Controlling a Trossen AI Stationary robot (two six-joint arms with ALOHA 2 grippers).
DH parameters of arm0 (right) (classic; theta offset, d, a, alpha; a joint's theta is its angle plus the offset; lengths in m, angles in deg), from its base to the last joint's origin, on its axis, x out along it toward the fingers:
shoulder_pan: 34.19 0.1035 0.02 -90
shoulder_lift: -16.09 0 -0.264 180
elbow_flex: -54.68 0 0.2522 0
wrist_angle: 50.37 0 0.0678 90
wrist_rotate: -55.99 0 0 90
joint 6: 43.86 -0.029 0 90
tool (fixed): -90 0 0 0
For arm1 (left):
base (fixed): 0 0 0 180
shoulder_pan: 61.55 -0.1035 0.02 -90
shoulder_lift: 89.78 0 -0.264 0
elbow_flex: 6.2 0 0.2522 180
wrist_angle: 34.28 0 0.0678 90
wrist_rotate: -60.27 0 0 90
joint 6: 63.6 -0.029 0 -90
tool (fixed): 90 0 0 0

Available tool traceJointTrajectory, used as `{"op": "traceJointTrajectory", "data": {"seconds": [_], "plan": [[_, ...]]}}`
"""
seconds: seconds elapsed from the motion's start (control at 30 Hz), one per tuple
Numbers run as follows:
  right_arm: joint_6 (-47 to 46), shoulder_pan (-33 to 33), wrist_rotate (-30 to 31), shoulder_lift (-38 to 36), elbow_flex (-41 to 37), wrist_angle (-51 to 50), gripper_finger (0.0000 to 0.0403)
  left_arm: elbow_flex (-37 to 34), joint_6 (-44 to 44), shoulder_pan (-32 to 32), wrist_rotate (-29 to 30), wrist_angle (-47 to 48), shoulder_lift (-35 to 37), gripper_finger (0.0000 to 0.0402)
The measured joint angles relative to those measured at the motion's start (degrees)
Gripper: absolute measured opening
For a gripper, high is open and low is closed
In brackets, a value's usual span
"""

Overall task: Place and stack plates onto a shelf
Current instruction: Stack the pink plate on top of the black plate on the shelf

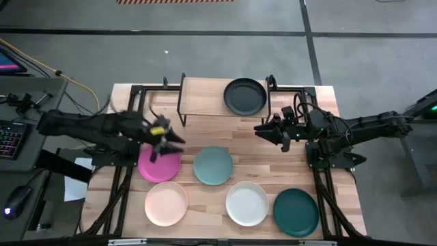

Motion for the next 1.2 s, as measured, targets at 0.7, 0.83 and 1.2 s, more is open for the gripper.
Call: {"op": "traceJointTrajectory", "data": {"seconds": [0.7,0.83,1.2], "plan": [[1.1,0.0,-0.4,0.0,0.0,-10.5,0.0145,3.2,39.8,18.0,12.4,27.7,-35.6,0.0198],[1.1,0.0,-0.4,0.0,0.0,-11.1,0.0145,3.2,41.7,18.0,12.7,26.2,-39.7,0.0198],[1.3,0.0,-0.3,0.0,0.0,-12.5,0.0145,3.3,44.5,17.4,16.1,26.6,-46.3,0.0195]]}}
